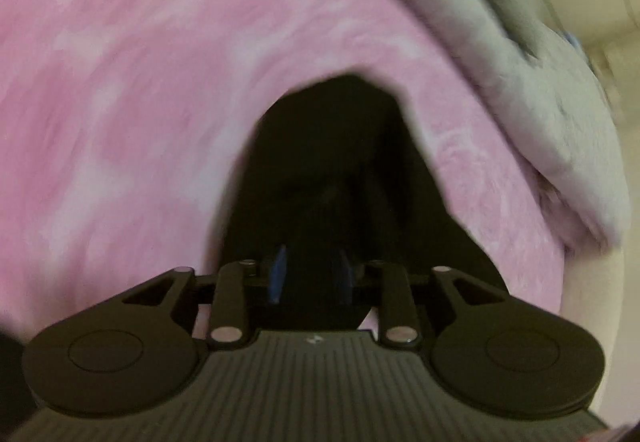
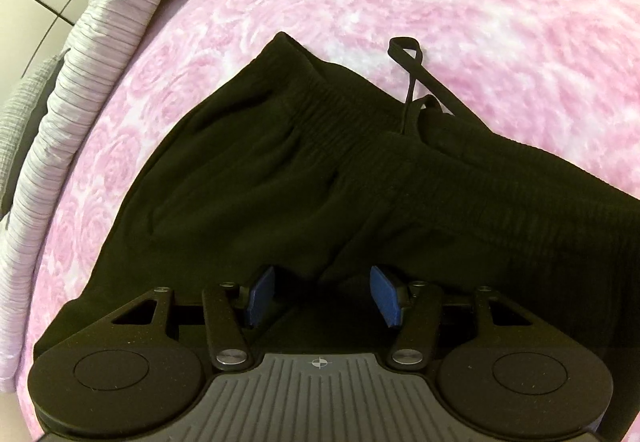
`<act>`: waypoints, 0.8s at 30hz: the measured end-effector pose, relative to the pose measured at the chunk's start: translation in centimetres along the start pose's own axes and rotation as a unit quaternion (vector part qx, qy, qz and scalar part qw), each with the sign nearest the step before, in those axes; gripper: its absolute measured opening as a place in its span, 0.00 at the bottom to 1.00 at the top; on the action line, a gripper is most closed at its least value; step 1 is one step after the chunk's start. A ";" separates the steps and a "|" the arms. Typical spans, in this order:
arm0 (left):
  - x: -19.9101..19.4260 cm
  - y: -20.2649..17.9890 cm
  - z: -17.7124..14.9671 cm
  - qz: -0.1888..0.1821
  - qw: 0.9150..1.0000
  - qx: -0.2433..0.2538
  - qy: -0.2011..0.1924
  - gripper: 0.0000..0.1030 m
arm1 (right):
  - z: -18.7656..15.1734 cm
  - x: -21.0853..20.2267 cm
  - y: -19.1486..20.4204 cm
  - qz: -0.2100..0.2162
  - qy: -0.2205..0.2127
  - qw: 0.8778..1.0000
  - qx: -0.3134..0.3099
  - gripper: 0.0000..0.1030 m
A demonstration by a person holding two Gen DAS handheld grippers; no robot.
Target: Fold clothes
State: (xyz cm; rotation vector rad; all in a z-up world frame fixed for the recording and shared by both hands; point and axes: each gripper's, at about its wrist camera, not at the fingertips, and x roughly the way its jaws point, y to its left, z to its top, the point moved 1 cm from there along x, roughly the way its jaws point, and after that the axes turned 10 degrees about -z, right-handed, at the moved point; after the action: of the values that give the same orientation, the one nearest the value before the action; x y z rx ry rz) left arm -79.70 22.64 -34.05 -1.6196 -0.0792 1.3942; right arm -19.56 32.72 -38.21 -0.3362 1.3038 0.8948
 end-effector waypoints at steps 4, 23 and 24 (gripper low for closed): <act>0.5 2.9 -3.6 -0.003 0.998 -0.064 -0.002 0.29 | -0.2 0.1 0.6 0.001 -0.005 1.000 -0.010 0.68; -9.3 -3.1 10.3 0.262 0.841 0.435 -0.190 0.13 | -1.1 0.1 3.2 -0.039 -0.010 0.997 -0.060 0.78; -9.7 -2.5 11.3 0.271 0.843 0.428 -0.178 0.23 | -1.1 0.0 3.3 -0.041 -0.010 0.998 -0.057 0.78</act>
State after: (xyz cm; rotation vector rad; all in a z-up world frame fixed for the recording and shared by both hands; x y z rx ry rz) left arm -90.74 25.05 -23.94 -0.6239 0.7448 1.7793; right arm -22.71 34.01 -37.65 -0.4648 1.2156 0.9029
